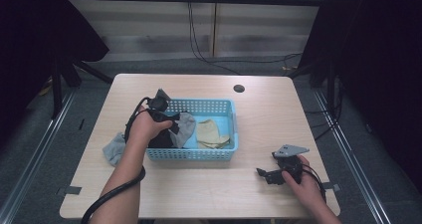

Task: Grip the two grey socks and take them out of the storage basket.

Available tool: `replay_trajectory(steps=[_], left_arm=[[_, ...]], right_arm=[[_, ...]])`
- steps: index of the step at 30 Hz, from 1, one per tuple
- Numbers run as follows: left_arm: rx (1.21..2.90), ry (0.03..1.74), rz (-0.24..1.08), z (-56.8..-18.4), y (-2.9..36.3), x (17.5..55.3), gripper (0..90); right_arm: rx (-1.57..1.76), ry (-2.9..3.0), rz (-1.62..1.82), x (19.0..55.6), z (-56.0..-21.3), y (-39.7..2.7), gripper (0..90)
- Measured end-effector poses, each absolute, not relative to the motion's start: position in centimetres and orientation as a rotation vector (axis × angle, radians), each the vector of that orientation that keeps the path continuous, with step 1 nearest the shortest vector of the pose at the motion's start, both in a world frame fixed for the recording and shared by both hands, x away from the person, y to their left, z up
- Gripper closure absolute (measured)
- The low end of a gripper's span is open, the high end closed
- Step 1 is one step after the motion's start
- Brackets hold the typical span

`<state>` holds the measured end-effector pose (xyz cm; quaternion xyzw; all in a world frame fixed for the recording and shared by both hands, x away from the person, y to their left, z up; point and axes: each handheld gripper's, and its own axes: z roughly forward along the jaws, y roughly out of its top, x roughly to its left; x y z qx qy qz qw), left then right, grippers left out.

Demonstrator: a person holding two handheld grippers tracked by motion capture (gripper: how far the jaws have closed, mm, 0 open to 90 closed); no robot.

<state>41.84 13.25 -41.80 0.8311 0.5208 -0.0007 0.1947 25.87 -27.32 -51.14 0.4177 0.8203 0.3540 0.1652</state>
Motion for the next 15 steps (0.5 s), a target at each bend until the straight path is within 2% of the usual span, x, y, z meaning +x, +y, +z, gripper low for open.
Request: replay_trajectory(steps=[8,15], left_arm=[[2.343,1.470,-0.027,-43.3,12.5,42.3,37.4],[2.335,1.502,-0.015,-43.7,12.4,42.6,46.2]], right_arm=[[1.189,2.337,1.009,25.9,-51.1,-27.3,11.8],[1.194,2.338,1.008,25.9,-51.1,-27.3,11.7]])
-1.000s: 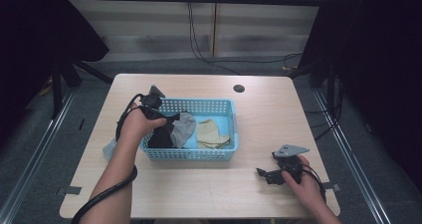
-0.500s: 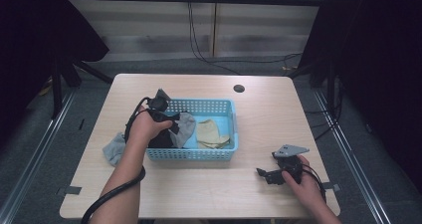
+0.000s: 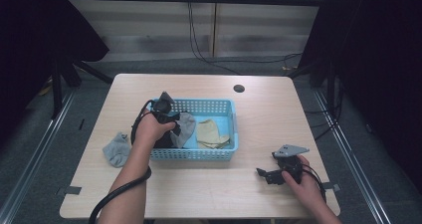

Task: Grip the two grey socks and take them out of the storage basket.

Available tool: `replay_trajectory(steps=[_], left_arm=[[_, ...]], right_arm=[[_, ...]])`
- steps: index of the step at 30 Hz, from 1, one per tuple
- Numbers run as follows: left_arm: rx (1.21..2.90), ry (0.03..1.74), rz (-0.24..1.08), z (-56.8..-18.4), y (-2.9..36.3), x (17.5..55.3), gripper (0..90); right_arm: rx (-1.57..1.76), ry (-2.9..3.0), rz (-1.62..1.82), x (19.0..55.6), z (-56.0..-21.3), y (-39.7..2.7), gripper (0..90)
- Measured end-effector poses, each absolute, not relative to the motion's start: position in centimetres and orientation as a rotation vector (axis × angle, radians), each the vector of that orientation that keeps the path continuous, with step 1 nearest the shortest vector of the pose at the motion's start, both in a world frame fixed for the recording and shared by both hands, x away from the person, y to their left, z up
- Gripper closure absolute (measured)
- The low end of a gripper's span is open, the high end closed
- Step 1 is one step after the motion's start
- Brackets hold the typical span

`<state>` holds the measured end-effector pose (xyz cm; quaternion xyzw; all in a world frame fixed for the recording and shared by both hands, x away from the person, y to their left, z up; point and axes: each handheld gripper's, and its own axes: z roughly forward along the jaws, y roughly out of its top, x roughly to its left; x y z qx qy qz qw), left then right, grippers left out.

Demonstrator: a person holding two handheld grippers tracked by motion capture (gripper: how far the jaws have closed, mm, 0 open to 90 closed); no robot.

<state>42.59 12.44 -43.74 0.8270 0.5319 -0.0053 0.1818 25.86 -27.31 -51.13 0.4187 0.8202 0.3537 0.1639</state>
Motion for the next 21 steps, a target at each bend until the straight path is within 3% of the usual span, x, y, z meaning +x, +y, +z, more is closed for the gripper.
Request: replay_trajectory(steps=[13,21], left_arm=[[2.396,1.508,0.000,-43.7,11.9,42.8,82.6],[2.421,1.480,-0.030,-42.4,12.0,42.6,85.6]], right_arm=[[1.194,2.339,1.010,25.9,-51.1,-27.3,11.8],[1.190,2.338,1.011,25.9,-51.1,-27.3,11.7]])
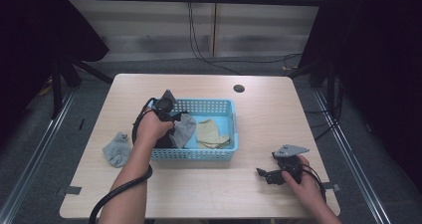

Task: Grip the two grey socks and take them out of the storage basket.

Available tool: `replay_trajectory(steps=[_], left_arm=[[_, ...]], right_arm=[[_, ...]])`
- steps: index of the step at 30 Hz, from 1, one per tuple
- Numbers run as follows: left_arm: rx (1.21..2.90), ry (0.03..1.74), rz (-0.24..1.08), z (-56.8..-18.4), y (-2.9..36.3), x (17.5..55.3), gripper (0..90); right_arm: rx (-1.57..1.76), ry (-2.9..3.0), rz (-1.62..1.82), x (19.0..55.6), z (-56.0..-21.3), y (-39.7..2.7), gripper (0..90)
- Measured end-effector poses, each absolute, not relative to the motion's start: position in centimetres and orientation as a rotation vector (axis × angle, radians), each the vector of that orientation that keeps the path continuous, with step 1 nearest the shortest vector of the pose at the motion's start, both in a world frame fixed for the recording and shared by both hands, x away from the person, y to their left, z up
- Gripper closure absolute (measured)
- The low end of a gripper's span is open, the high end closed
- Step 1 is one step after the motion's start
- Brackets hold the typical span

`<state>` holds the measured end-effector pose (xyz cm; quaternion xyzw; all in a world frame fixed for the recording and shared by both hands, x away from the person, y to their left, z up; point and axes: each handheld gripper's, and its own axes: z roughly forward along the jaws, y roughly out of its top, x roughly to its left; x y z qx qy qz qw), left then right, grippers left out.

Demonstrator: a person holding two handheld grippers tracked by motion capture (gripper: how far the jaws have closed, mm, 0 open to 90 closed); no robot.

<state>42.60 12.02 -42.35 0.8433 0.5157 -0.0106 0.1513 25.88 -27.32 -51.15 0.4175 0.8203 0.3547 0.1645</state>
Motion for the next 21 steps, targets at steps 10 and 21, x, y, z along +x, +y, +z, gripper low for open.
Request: replay_trajectory(steps=[10,21], left_arm=[[2.416,1.467,0.010,-39.5,12.7,42.7,86.0],[2.420,1.458,0.038,-36.6,12.7,42.6,86.5]], right_arm=[[1.190,2.338,1.010,25.9,-51.1,-27.3,11.7],[1.189,2.337,1.010,25.9,-51.1,-27.3,11.7]])
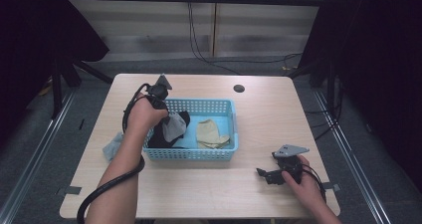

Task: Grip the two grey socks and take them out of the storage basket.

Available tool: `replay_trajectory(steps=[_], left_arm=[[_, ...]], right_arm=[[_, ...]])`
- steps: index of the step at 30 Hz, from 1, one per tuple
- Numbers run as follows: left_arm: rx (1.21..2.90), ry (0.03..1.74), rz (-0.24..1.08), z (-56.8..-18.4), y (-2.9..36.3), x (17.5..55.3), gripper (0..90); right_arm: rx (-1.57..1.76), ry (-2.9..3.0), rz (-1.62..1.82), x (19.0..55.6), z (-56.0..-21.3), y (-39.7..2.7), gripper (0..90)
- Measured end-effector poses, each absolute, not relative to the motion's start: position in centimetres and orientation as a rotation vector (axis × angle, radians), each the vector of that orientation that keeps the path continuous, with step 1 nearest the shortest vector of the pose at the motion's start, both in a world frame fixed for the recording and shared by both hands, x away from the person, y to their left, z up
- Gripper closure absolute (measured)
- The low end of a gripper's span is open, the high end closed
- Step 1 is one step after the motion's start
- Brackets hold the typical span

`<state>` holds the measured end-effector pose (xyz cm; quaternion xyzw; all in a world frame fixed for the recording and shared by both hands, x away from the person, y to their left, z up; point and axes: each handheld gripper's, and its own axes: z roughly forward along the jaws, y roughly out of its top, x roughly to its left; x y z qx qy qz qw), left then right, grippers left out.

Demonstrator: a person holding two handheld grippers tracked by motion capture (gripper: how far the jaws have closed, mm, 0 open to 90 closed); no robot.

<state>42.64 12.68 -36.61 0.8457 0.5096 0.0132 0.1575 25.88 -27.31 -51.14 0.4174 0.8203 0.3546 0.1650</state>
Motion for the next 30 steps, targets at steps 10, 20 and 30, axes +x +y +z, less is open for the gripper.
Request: replay_trajectory(steps=[10,20,30], left_arm=[[2.409,1.464,0.052,-34.6,12.8,42.8,86.6],[2.420,1.458,0.090,-32.2,13.0,42.8,86.6],[2.397,1.478,0.119,-29.9,14.2,42.7,86.6]], right_arm=[[1.189,2.338,1.009,25.9,-51.1,-27.3,11.7],[1.189,2.340,1.008,25.9,-51.1,-27.3,11.7],[1.189,2.340,1.008,25.9,-51.1,-27.3,11.7]])
